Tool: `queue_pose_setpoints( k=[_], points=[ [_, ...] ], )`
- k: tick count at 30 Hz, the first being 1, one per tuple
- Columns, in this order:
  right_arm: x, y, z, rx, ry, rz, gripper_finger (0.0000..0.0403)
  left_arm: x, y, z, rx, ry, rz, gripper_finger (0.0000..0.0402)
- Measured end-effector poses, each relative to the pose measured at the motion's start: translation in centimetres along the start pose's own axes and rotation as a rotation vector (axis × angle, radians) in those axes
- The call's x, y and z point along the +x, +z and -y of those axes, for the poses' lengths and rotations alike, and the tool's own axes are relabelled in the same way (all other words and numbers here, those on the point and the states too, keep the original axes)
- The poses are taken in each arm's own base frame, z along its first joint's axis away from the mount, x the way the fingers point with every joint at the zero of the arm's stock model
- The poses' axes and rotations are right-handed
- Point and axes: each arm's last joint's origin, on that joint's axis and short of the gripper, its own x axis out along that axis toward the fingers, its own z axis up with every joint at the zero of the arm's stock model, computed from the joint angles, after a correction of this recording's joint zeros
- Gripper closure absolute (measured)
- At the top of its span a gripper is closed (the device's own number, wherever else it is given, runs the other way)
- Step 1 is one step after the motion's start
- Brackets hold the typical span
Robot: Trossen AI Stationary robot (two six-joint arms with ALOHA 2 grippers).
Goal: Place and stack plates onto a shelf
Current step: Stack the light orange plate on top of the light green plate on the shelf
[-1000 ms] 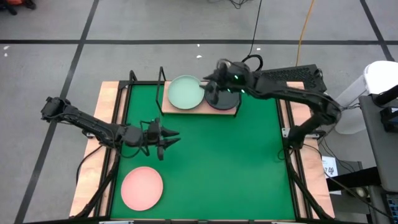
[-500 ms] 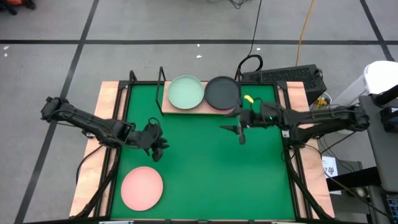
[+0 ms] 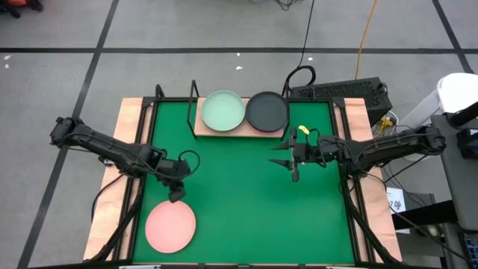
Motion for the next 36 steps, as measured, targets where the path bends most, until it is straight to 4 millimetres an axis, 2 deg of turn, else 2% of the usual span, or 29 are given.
queue_pose_setpoints(
  k=[9, 20, 31, 36],
  points=[
    [-0.1, 0.0, 0.0, -0.019, 0.001, -0.004, 0.0243, 2.1, -0.3, 0.6, 0.252, -0.050, -0.174, 0.0273],
    [-0.1, -0.1, 0.0, -0.017, 0.002, -0.011, 0.0243, 4.8, 0.1, 0.5, 0.316, -0.018, -0.274, 0.0273],
    [-0.1, -0.2, 0.0, 0.005, 0.004, -0.020, 0.0243, 5.1, 0.2, 0.7, 0.342, -0.046, -0.277, 0.0273],
    [-0.1, -0.2, 0.0, 0.007, 0.005, -0.027, 0.0243, 5.6, -0.3, 0.1, 0.334, -0.033, -0.298, 0.0273]
  ],
)
